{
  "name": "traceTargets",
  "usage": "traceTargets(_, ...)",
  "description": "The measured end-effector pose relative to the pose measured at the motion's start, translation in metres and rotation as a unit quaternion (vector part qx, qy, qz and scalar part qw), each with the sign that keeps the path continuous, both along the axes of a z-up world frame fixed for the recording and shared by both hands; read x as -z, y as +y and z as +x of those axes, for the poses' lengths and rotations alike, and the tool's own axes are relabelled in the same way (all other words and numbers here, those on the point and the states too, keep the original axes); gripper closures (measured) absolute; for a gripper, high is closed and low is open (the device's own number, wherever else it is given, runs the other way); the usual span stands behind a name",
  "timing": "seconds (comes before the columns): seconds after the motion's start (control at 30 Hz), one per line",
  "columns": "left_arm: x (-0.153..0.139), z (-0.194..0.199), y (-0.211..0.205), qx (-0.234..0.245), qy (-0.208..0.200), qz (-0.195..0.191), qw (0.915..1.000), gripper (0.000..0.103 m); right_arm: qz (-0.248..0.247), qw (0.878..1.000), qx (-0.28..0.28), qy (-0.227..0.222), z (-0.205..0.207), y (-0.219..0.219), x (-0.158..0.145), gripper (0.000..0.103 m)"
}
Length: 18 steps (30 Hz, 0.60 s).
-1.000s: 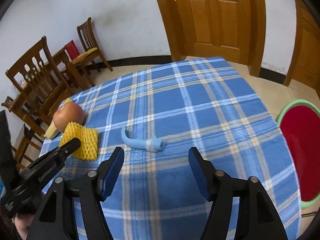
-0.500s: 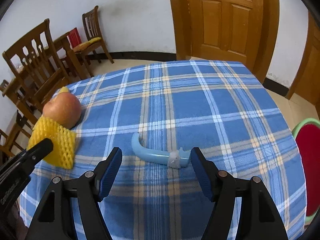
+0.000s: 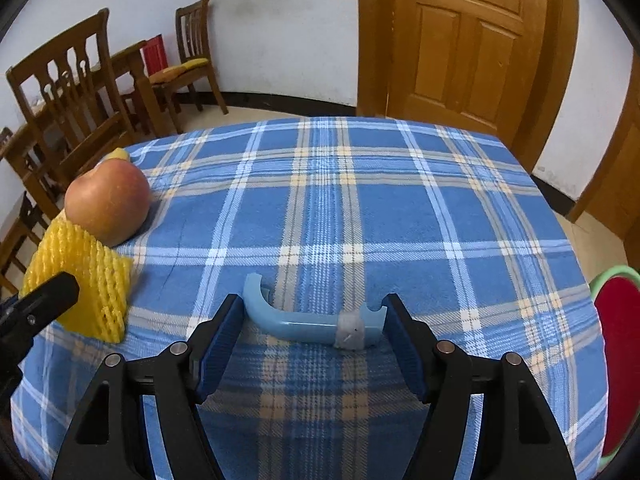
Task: Collect trash
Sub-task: 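Grasp the blue plastic toy with the right gripper, then carry the foam net and blue toy in both grippers over the bucket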
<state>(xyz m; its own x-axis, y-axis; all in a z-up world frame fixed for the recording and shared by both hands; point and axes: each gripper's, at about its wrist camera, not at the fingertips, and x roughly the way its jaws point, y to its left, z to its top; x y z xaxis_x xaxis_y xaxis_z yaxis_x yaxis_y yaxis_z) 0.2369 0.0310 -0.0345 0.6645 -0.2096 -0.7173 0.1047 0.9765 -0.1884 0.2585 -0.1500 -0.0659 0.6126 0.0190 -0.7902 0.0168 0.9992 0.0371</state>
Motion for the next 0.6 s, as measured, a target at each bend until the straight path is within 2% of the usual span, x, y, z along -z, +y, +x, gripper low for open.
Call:
traceTargets(0.3, -0.010, -0.014, -0.003, 0.009, -0.007, -0.007, 0.9999, 0.087, 0.028, 1.000, -0.007, -0.013, -0.026, -0.008, -0.017, 0.031)
traceTargets(0.6, -0.023, -0.032, -0.021, 0.035, -0.020, -0.015, 0.9991, 0.087, 0.054, 0.998, 0.011, -0.042, -0.064, -0.040, -0.045, 0.031)
